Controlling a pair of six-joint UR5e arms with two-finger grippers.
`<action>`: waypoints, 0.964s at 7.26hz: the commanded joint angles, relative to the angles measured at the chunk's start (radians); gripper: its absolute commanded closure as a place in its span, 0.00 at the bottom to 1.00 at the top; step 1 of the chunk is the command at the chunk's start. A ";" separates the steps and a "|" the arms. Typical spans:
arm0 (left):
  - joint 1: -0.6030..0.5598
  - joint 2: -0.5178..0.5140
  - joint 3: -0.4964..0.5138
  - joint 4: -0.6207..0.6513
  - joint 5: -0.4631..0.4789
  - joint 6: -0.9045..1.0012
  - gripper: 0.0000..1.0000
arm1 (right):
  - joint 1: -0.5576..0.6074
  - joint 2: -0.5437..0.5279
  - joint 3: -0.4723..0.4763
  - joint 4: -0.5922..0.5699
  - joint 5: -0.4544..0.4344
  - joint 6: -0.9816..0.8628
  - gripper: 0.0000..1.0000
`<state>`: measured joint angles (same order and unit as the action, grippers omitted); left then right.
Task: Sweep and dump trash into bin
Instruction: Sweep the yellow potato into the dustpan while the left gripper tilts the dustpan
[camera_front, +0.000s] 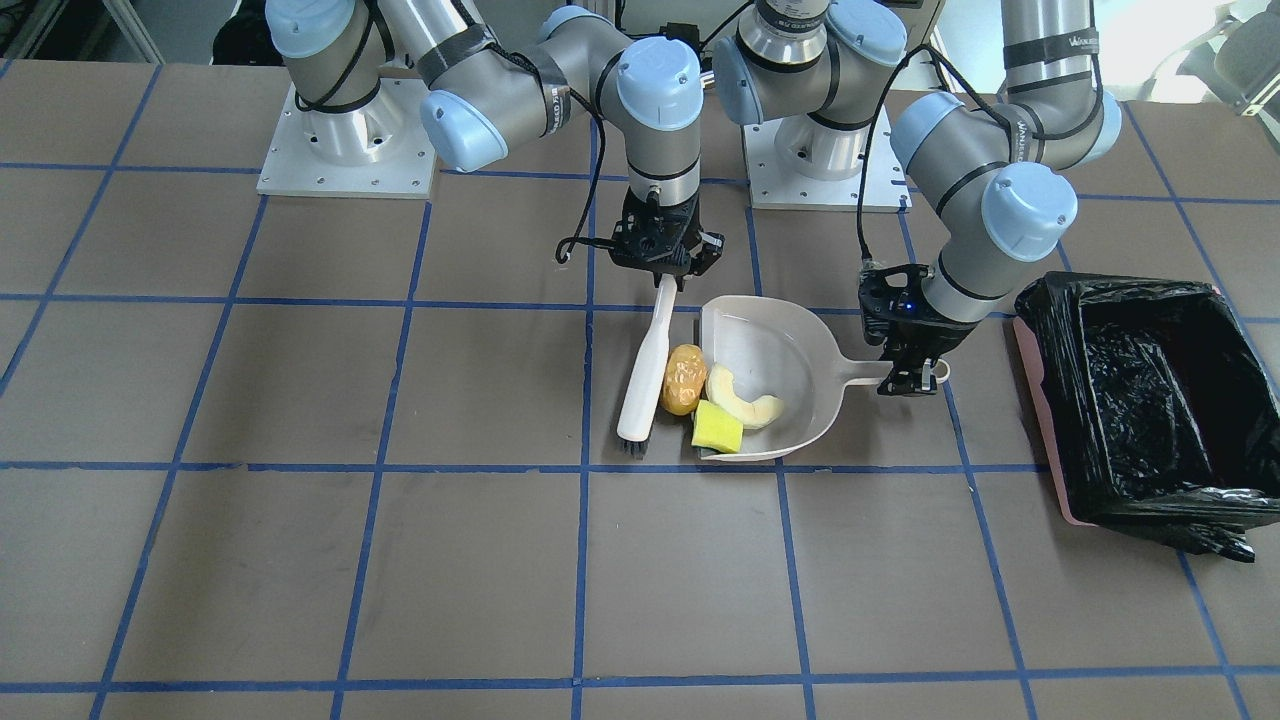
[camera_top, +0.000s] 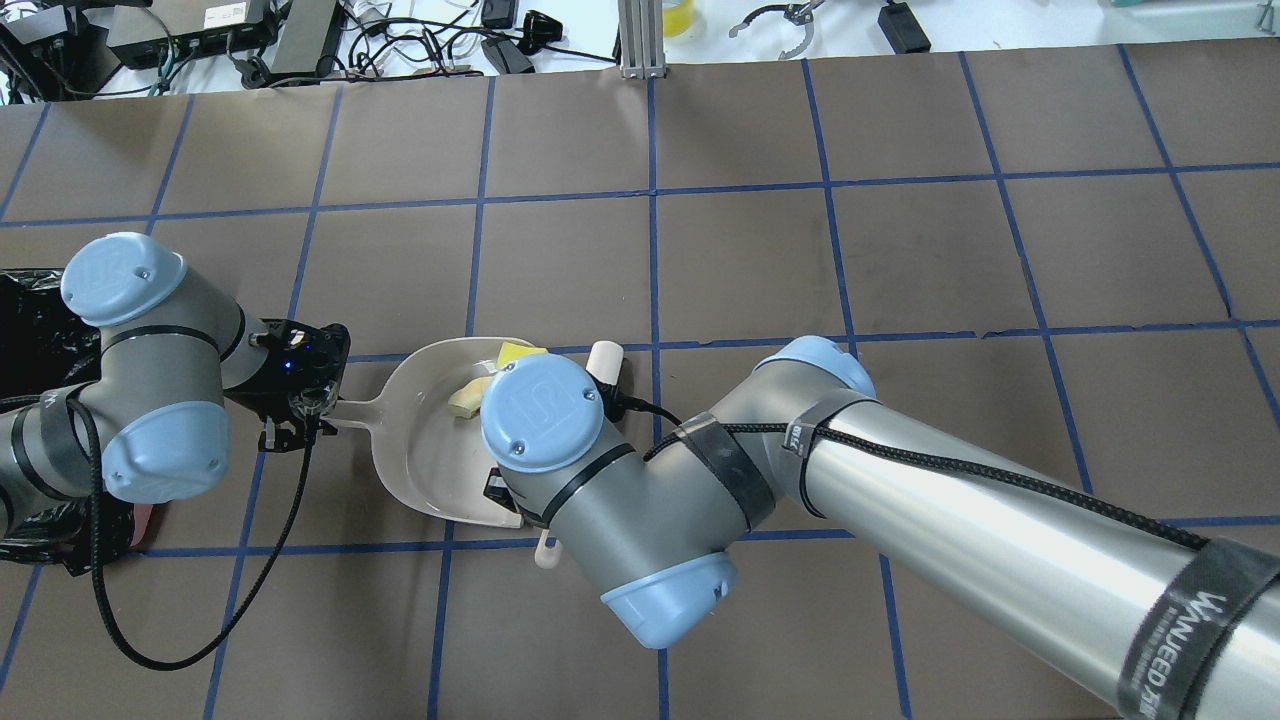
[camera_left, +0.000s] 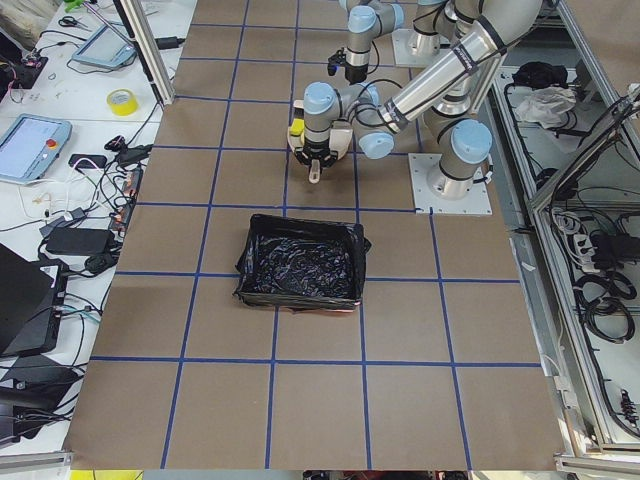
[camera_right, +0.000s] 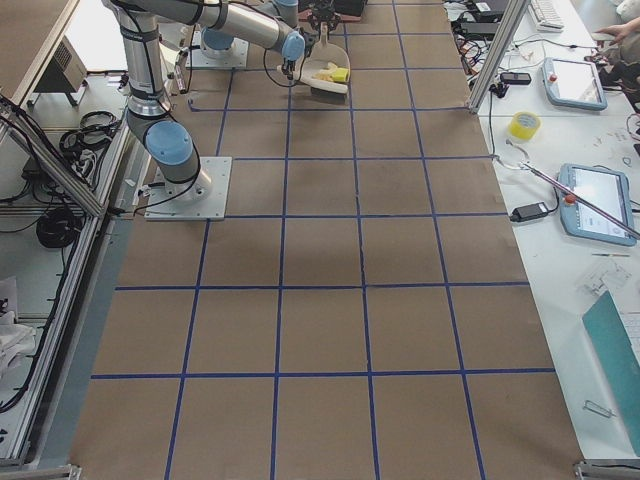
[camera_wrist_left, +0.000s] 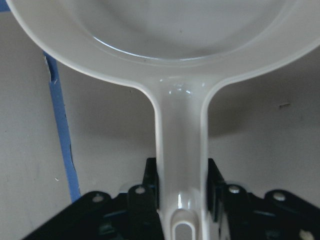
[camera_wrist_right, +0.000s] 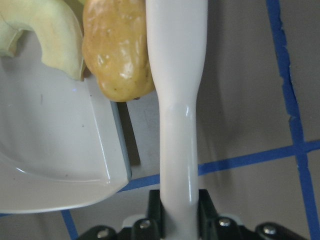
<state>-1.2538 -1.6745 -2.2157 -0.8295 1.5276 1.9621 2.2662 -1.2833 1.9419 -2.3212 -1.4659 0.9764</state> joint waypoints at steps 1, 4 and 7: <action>-0.001 -0.007 0.002 0.001 0.000 -0.005 0.71 | 0.010 0.001 -0.011 -0.021 0.032 0.057 1.00; -0.001 -0.014 0.017 0.000 0.000 -0.005 0.71 | 0.054 0.057 -0.112 -0.021 0.055 0.145 1.00; -0.001 -0.016 0.017 0.000 0.000 -0.006 0.71 | 0.076 0.090 -0.175 -0.009 0.062 0.196 1.00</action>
<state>-1.2548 -1.6893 -2.1985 -0.8295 1.5279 1.9564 2.3321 -1.2026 1.7935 -2.3389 -1.4065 1.1575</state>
